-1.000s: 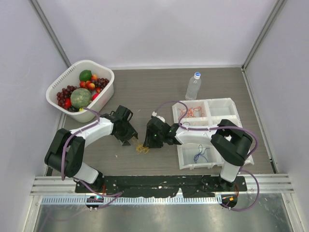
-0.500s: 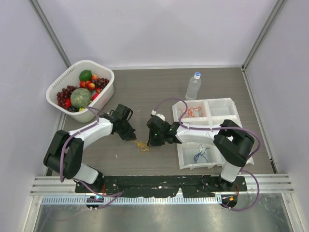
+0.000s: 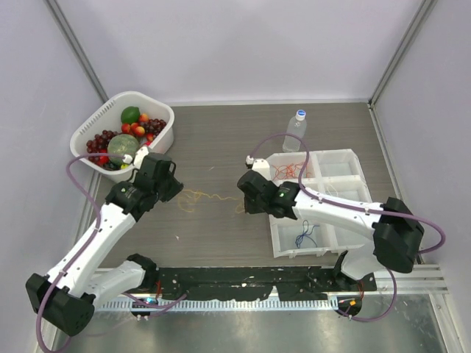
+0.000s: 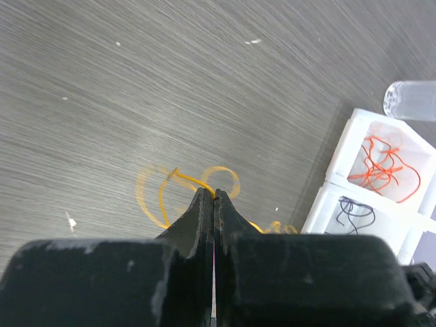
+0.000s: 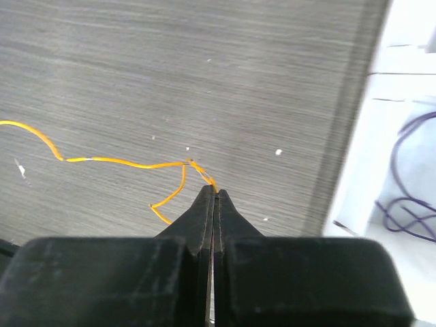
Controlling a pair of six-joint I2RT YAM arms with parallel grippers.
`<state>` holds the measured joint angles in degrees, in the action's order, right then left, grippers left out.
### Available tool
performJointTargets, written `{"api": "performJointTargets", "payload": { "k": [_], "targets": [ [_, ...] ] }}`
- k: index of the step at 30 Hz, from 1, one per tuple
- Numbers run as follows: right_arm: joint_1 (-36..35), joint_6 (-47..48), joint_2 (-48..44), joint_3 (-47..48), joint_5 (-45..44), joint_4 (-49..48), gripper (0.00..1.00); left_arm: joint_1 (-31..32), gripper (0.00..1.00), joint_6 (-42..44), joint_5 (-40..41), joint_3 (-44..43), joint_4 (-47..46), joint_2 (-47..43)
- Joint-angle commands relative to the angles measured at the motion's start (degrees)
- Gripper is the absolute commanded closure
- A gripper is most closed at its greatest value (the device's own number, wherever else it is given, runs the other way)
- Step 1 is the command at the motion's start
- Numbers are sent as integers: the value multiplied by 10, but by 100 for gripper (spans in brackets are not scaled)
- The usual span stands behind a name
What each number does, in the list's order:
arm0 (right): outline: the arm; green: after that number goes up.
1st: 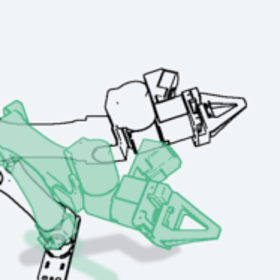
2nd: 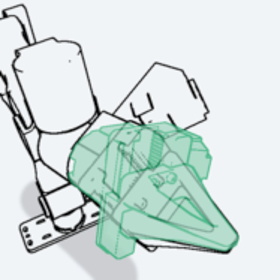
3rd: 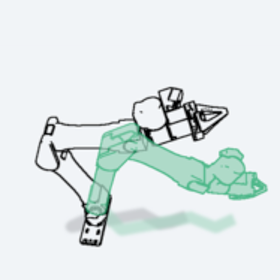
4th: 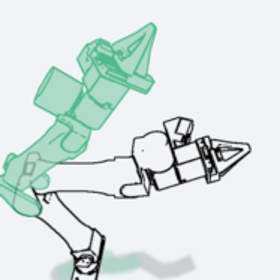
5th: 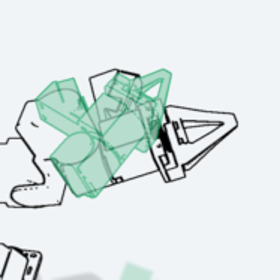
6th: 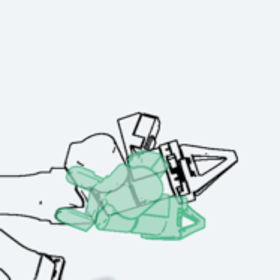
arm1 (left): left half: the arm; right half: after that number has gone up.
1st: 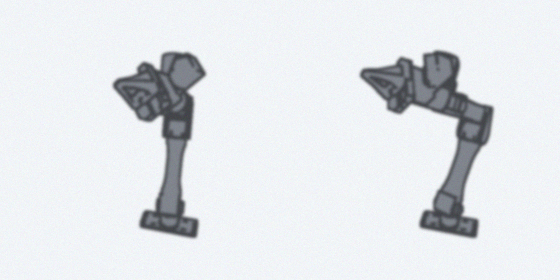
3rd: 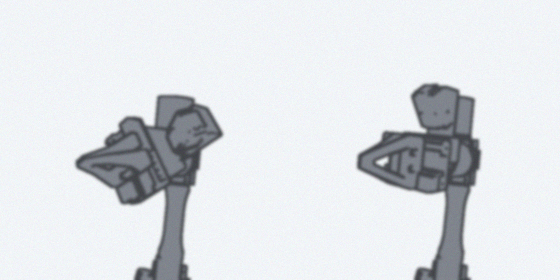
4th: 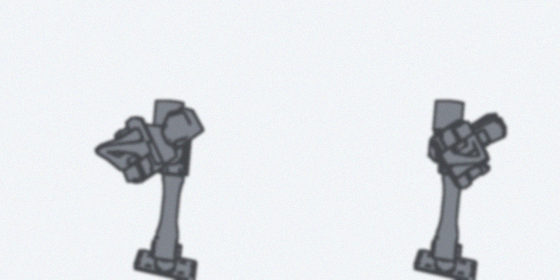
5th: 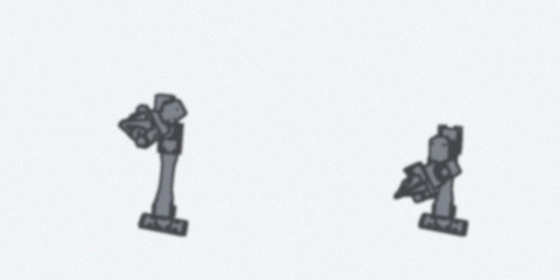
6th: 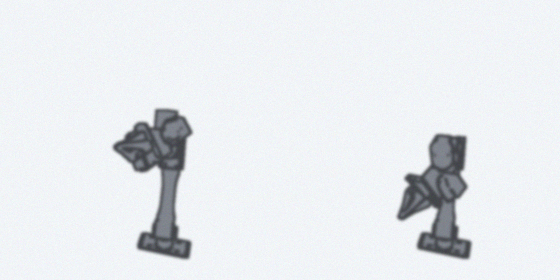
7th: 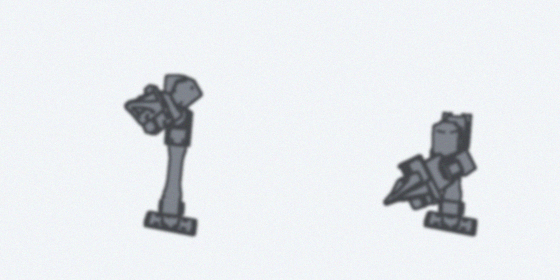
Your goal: Untangle the cables
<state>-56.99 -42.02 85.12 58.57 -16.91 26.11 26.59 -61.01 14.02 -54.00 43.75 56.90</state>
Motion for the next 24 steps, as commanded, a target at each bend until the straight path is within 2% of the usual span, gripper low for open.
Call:
{"api": "performJointTargets", "payload": {
  "k": [1, 6, 9, 13, 18, 19, 21, 22, 24],
  "targets": [
    [0, 21, -44, 1, -92, 66, 99, -3, 100, 2, 92, -27, 70, -19],
    [0, 5, -72, 7, -111, 105, 99, -3, 100, 1, 108, -23, 77, -43],
    [0, -12, -118, 7, -126, 111, 99, -3, 100, 9, 88, -22, 66, -50],
    [0, -9, -173, 10, -114, 77, 99, -3, 100, 36, -34, -2, -14, -45],
    [0, -14, -210, 10, -103, 62, 99, -3, 98, 20, -186, 24, -77, -24],
    [0, -17, -215, 9, -111, 62, 99, -3, 93, 26, -208, 25, -92, -19],
    [0, -27, -234, -2, -128, 62, 99, -3, 66, 37, -251, 21, -115, -14],
    [0, -31, -251, -8, -135, 62, 99, -3, 57, 41, -265, 16, -116, -12],
    [0, -30, -275, -12, -166, 67, 99, -3, 43, 49, -278, 7, -108, -8]
  ]
}}
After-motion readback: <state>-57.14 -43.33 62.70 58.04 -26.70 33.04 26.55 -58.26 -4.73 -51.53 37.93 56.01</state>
